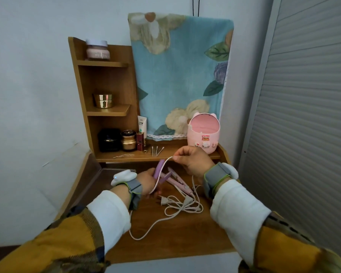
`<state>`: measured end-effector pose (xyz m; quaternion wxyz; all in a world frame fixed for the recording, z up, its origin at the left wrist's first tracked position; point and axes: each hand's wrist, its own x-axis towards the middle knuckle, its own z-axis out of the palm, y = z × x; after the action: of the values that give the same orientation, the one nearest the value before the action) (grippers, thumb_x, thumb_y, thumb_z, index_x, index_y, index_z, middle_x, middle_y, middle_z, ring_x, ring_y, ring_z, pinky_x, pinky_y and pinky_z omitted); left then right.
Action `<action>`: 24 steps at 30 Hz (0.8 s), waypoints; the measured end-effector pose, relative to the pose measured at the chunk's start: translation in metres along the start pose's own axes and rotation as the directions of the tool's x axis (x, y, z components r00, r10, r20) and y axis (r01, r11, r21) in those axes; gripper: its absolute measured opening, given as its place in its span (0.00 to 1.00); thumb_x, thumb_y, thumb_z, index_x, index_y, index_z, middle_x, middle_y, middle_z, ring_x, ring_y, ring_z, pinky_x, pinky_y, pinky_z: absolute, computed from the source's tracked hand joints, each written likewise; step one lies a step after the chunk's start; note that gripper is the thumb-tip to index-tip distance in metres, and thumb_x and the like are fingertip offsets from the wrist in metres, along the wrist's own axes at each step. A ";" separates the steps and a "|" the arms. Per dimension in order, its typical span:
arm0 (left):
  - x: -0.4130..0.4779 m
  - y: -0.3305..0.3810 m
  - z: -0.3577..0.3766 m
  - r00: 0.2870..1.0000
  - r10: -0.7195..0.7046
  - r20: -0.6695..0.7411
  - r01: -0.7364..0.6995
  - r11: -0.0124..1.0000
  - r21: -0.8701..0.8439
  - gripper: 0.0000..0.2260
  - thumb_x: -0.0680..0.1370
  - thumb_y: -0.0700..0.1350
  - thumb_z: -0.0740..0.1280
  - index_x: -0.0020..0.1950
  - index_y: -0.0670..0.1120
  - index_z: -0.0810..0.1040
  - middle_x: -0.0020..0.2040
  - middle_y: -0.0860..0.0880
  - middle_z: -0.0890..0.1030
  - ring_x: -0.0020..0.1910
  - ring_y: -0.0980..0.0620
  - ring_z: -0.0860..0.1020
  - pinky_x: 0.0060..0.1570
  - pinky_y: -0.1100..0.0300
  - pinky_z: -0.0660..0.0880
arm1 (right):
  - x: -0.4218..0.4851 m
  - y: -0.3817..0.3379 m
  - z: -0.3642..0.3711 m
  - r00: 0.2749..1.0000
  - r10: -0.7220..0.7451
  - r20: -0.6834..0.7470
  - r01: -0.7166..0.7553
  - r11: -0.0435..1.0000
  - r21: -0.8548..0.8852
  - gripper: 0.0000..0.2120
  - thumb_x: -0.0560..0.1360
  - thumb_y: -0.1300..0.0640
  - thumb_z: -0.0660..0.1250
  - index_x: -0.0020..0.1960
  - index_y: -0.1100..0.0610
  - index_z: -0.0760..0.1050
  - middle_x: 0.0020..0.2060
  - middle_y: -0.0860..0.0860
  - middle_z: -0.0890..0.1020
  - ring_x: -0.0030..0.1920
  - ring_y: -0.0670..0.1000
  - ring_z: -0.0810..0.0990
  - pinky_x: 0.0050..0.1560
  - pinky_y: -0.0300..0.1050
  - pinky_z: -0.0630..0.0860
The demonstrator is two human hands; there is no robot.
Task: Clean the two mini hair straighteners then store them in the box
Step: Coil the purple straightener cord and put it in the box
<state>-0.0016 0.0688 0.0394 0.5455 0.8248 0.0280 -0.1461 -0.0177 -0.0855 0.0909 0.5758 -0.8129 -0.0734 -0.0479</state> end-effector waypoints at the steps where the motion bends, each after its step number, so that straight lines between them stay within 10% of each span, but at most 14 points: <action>1: 0.001 -0.002 0.000 1.000 -0.025 0.013 0.025 1.000 -0.013 0.13 0.78 0.33 0.60 0.62 0.43 0.69 0.37 0.43 0.74 0.26 0.51 0.75 0.21 0.65 0.70 | 0.001 0.001 0.002 1.000 -0.004 -0.011 0.004 1.000 -0.008 0.05 0.74 0.64 0.68 0.40 0.57 0.77 0.27 0.47 0.73 0.26 0.42 0.68 0.23 0.28 0.64; 8: 0.003 -0.007 -0.003 0.978 -0.203 0.051 0.204 0.876 -0.438 0.12 0.79 0.44 0.62 0.62 0.45 0.69 0.50 0.43 0.72 0.42 0.44 0.76 0.26 0.55 0.79 | 0.007 0.000 0.004 0.994 -0.056 -0.092 0.050 0.997 -0.063 0.07 0.73 0.61 0.70 0.49 0.62 0.82 0.30 0.45 0.74 0.25 0.39 0.69 0.26 0.24 0.64; 12: 0.000 0.002 -0.012 0.987 -0.086 -0.135 0.082 0.996 -0.037 0.26 0.79 0.63 0.51 0.62 0.46 0.75 0.56 0.42 0.79 0.61 0.42 0.74 0.61 0.49 0.70 | 0.013 0.000 0.006 0.983 -0.080 -0.167 0.076 0.997 -0.031 0.07 0.72 0.60 0.71 0.49 0.61 0.82 0.30 0.44 0.75 0.29 0.40 0.69 0.28 0.23 0.64; 15: -0.004 0.015 -0.016 0.966 0.135 -0.222 -0.132 0.991 0.027 0.31 0.77 0.67 0.45 0.67 0.51 0.74 0.62 0.41 0.77 0.66 0.43 0.71 0.67 0.52 0.62 | 0.018 -0.003 0.009 0.973 -0.096 -0.208 0.091 0.995 -0.032 0.05 0.73 0.59 0.71 0.48 0.58 0.82 0.30 0.42 0.75 0.30 0.40 0.71 0.29 0.23 0.65; 19: -0.003 0.017 -0.006 0.914 0.402 -0.051 -0.402 0.884 -0.237 0.18 0.79 0.59 0.55 0.53 0.51 0.79 0.37 0.49 0.80 0.43 0.48 0.80 0.50 0.53 0.75 | 0.022 -0.008 0.012 0.962 -0.121 -0.244 0.148 0.984 0.098 0.03 0.73 0.63 0.69 0.46 0.59 0.80 0.29 0.45 0.75 0.23 0.37 0.71 0.26 0.26 0.66; 24: 0.002 0.032 -0.008 0.872 0.441 -0.212 -0.479 0.679 -0.557 0.14 0.83 0.50 0.51 0.43 0.46 0.71 0.23 0.55 0.62 0.20 0.59 0.58 0.21 0.68 0.57 | 0.019 -0.008 0.003 0.998 -0.020 -0.057 0.027 0.991 0.133 0.12 0.69 0.69 0.71 0.50 0.60 0.76 0.29 0.50 0.72 0.29 0.47 0.70 0.27 0.35 0.70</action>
<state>0.0080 0.0626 0.0704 0.7929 0.5965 -0.1192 0.0369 -0.0001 -0.0784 0.1003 0.6304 -0.7697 -0.0698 -0.0724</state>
